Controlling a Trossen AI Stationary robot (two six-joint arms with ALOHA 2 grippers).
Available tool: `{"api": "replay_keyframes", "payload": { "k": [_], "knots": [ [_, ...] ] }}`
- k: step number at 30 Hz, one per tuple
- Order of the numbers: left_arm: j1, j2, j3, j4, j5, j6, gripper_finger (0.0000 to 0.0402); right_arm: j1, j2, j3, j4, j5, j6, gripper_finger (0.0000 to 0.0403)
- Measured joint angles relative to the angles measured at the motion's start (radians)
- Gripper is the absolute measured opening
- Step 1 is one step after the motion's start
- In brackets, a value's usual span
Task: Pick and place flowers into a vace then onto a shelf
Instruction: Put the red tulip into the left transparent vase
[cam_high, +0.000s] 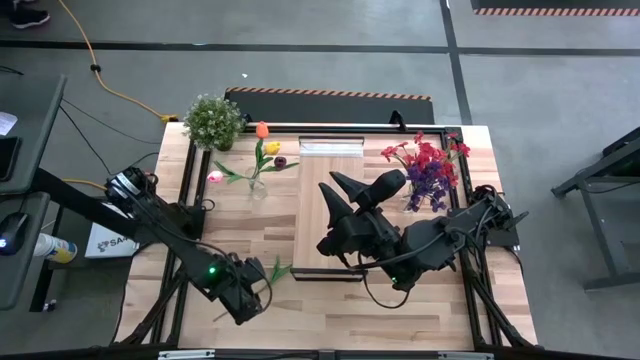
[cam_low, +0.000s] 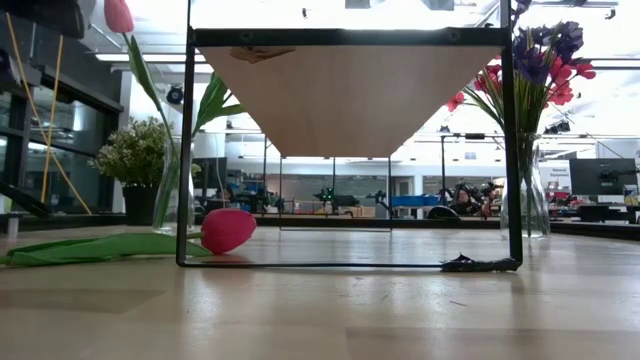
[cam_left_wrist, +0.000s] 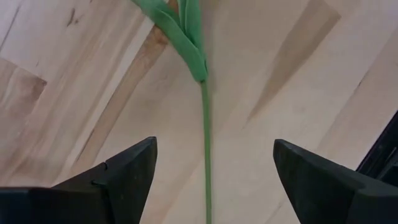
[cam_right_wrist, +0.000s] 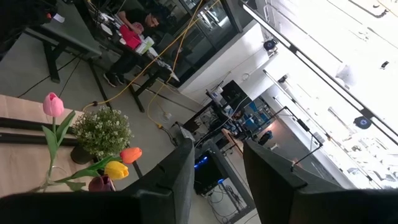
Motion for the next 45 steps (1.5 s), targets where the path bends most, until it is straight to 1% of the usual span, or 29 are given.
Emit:
{"api": "replay_keyframes", "payload": {
  "k": [14, 18, 24, 30, 36, 38, 40, 45],
  "knots": [
    [-0.001, 0.006, 0.0, -0.013, 0.0, -0.038, 0.0337, 0.0, 0.0, 0.0, -0.002, 0.001, -0.011, 0.0129],
    [-0.001, 0.049, 0.0, -0.013, 0.004, -0.024, 0.0337, 0.0, 0.0, 0.0, -0.002, 0.001, -0.011, 0.0129],
    [-0.001, 0.145, 0.001, 0.079, 0.068, 0.004, 0.0337, 0.0, 0.0, 0.0, -0.003, -0.003, -0.012, 0.0129],
    [0.0, 0.213, 0.003, 0.08, 0.071, -0.036, 0.0337, -0.002, 0.0, 0.0, -0.014, -0.012, -0.015, 0.0129],
    [-0.001, 0.232, 0.005, 0.076, 0.058, -0.064, 0.0336, -0.005, 0.0, 0.0, -0.035, -0.018, -0.019, 0.0129],
    [-0.001, 0.233, 0.004, 0.072, 0.051, -0.07, 0.0327, -0.005, 0.0, 0.0, -0.044, -0.019, -0.019, 0.0129],
    [-0.001, 0.234, 0.005, 0.063, 0.046, -0.082, 0.031, -0.005, 0.0, 0.0, -0.047, -0.019, -0.019, 0.0129],
    [0.001, 0.234, 0.003, 0.055, 0.032, -0.117, 0.0243, -0.005, 0.0, 0.0, -0.047, -0.019, -0.019, 0.0129]
  ]
}}
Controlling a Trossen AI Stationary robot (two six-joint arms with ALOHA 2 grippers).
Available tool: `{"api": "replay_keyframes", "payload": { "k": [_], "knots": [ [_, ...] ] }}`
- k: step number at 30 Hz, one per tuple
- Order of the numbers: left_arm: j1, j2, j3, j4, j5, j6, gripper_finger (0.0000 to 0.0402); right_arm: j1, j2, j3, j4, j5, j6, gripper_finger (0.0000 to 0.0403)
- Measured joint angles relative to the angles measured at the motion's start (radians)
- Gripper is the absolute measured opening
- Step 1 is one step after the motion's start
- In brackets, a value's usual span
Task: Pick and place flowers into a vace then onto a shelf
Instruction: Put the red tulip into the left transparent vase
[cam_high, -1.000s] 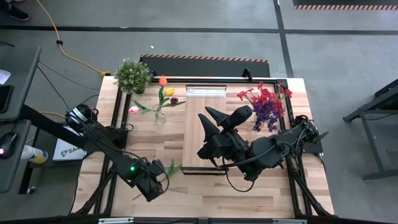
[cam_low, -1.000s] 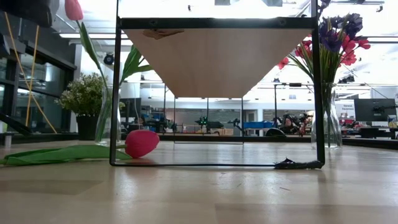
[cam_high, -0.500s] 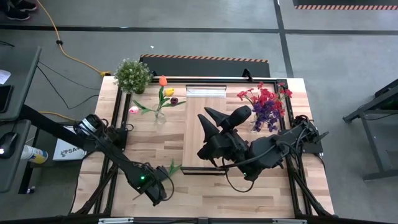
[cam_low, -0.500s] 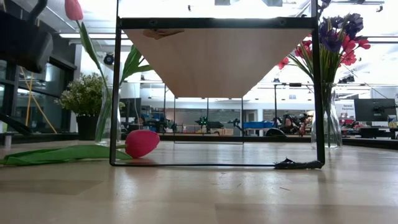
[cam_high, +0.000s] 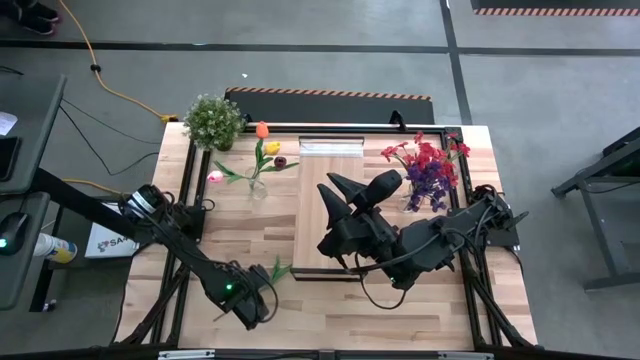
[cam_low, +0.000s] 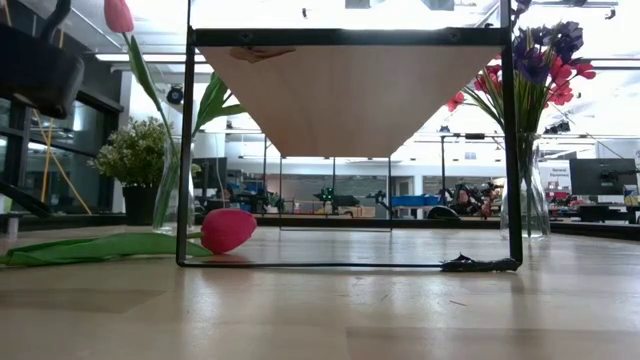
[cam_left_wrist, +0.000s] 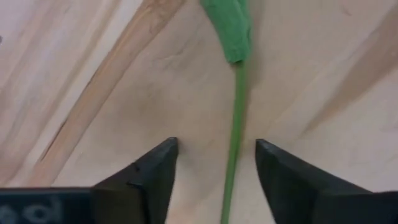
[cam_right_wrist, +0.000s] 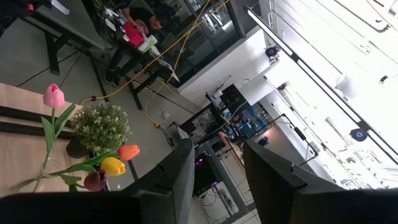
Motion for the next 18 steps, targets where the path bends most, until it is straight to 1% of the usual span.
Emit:
{"api": "replay_keyframes", "payload": {
  "k": [4, 11, 16, 18],
  "knots": [
    [0.005, 0.001, -0.001, -0.003, -0.001, -0.012, 0.0188, 0.0, 0.0, 0.0, 0.0, 0.0, 0.0, 0.0129],
    [0.017, 0.002, -0.001, -0.021, 0.002, -0.022, 0.0105, 0.0, 0.0, 0.0, 0.0, 0.0, 0.0, 0.0129],
    [0.018, 0.002, -0.001, -0.023, -0.002, -0.02, 0.0026, 0.0, 0.0, 0.0, -0.001, 0.001, 0.0, 0.0129],
    [0.018, 0.002, -0.001, -0.023, -0.002, -0.021, 0.002, 0.0, 0.0, 0.0, 0.0, 0.001, 0.0, 0.0129]
  ]
}}
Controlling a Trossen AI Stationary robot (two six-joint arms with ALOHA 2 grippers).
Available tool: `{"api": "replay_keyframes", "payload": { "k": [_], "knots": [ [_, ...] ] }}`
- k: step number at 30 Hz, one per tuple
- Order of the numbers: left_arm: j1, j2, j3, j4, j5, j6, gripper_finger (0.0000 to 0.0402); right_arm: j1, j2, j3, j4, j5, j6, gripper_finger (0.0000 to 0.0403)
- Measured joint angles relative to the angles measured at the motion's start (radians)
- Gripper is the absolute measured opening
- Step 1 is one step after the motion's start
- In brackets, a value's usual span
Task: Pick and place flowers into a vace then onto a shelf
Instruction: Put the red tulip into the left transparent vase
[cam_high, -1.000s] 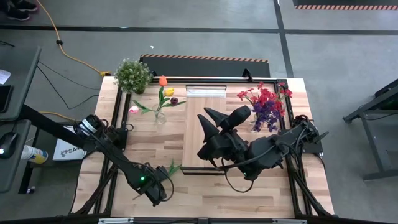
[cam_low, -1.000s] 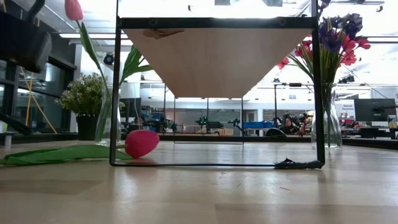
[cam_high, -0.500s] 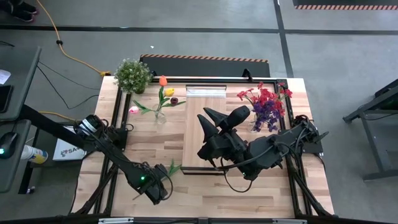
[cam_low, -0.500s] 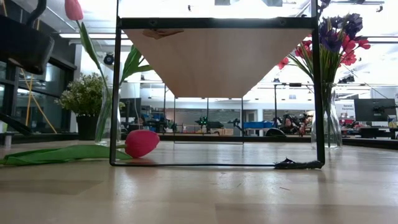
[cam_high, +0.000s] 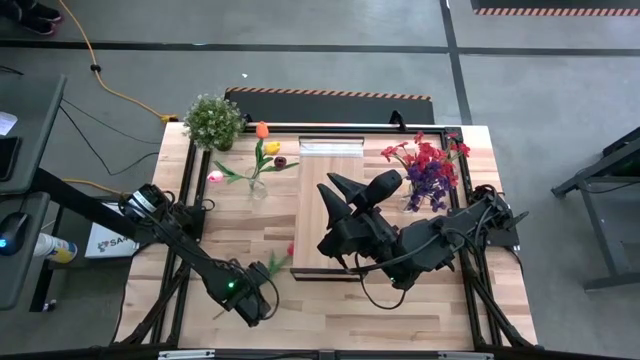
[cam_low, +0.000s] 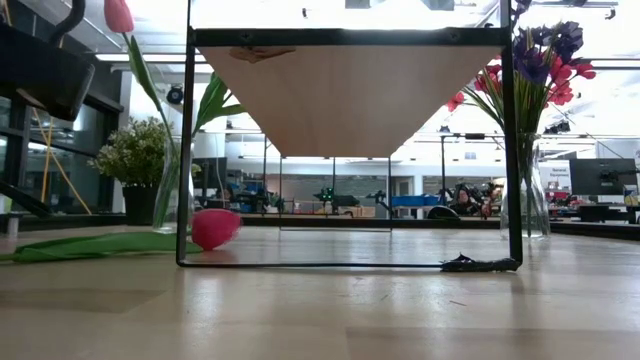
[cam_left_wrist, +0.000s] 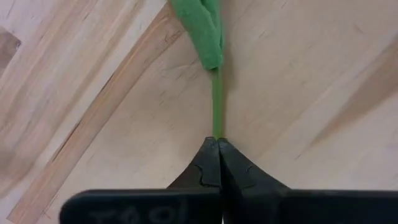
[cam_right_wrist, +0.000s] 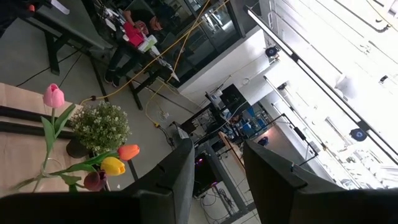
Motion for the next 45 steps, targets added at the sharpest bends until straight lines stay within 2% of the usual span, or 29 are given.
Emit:
{"api": "replay_keyframes", "payload": {
  "k": [4, 6, 14, 22, 29, 38, 43, 45],
  "knots": [
    [0.0, 0.002, 0.026, -0.044, 0.005, -0.021, 0.0031, 0.0, 0.0, 0.0, 0.0, 0.0, 0.0, 0.0129],
    [0.0, 0.005, 0.051, -0.085, 0.004, -0.016, 0.0021, 0.0, 0.0, 0.0, 0.0, 0.0, 0.0, 0.0129],
    [-0.021, 0.007, 0.171, -0.314, -0.011, -0.006, 0.002, 0.0, 0.0, 0.0, -0.004, 0.003, -0.007, 0.0129],
    [-0.068, 0.004, 0.356, -0.506, -0.034, -0.046, 0.002, 0.0, 0.0, 0.0, -0.004, 0.001, -0.008, 0.0129],
    [-0.143, 0.003, 0.573, -0.814, -0.061, -0.183, 0.002, 0.0, 0.0, 0.0, -0.004, 0.0, -0.03, 0.0129],
    [-0.218, -0.057, 0.657, -0.81, -0.136, -0.331, 0.002, 0.0, 0.0, 0.0, -0.003, -0.009, -0.03, 0.0129],
    [-0.224, -0.071, 0.697, -0.81, -0.252, -0.346, 0.002, 0.0, 0.0, 0.0, -0.003, -0.006, -0.03, 0.0129],
    [-0.225, -0.071, 0.716, -0.809, -0.337, -0.341, 0.002, 0.0, 0.0, 0.0, -0.003, -0.002, -0.033, 0.0129]
  ]
}}
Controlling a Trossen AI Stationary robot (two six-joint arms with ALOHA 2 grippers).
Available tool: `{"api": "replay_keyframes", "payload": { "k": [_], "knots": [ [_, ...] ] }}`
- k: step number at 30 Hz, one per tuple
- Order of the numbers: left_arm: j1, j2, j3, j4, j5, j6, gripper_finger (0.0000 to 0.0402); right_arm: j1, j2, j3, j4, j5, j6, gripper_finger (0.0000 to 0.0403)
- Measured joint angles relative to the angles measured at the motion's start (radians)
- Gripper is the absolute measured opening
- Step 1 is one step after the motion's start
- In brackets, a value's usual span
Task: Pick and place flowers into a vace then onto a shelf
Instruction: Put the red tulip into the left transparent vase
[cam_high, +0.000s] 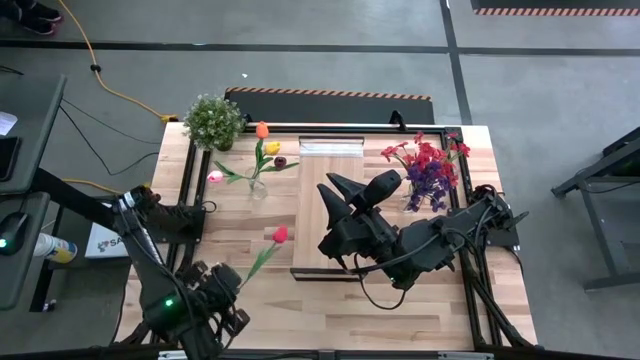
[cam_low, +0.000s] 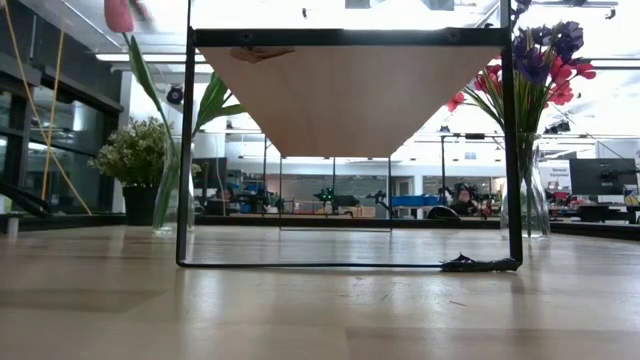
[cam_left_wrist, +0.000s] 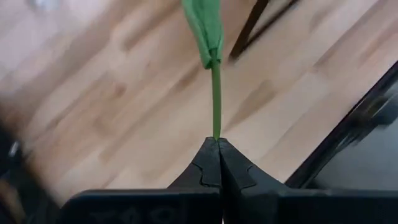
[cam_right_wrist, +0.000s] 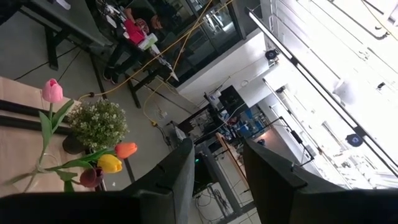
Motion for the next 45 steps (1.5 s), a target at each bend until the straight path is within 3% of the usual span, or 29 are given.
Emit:
{"api": "replay_keyframes", "payload": {
  "k": [10, 17, 23, 29, 36, 45],
  "knots": [
    [0.002, -0.058, 0.091, 0.0, -0.609, 0.186, 0.002, -0.005, -0.013, 0.0, 0.0, 0.009, -0.027, 0.0129],
    [0.002, -0.176, 0.091, -0.001, -0.891, 0.375, 0.002, -0.007, -0.054, 0.0, 0.0, 0.009, -0.022, 0.0129],
    [0.003, -0.285, 0.091, -0.001, -1.06, 0.555, 0.002, -0.011, -0.095, 0.0, 0.001, 0.006, -0.019, 0.0129],
    [0.086, -0.37, 0.079, -0.002, -1.095, 0.661, 0.002, -0.032, -0.128, 0.0, 0.0, -0.033, -0.019, 0.0129],
    [0.311, -0.42, -0.02, 0.001, -1.093, 0.715, 0.002, -0.087, -0.148, 0.0, -0.011, -0.072, -0.031, 0.0129],
    [0.6, -0.453, -0.222, 0.0, -1.089, 0.519, 0.002, -0.181, -0.15, 0.0, -0.061, -0.071, -0.071, 0.0129]
  ]
}}
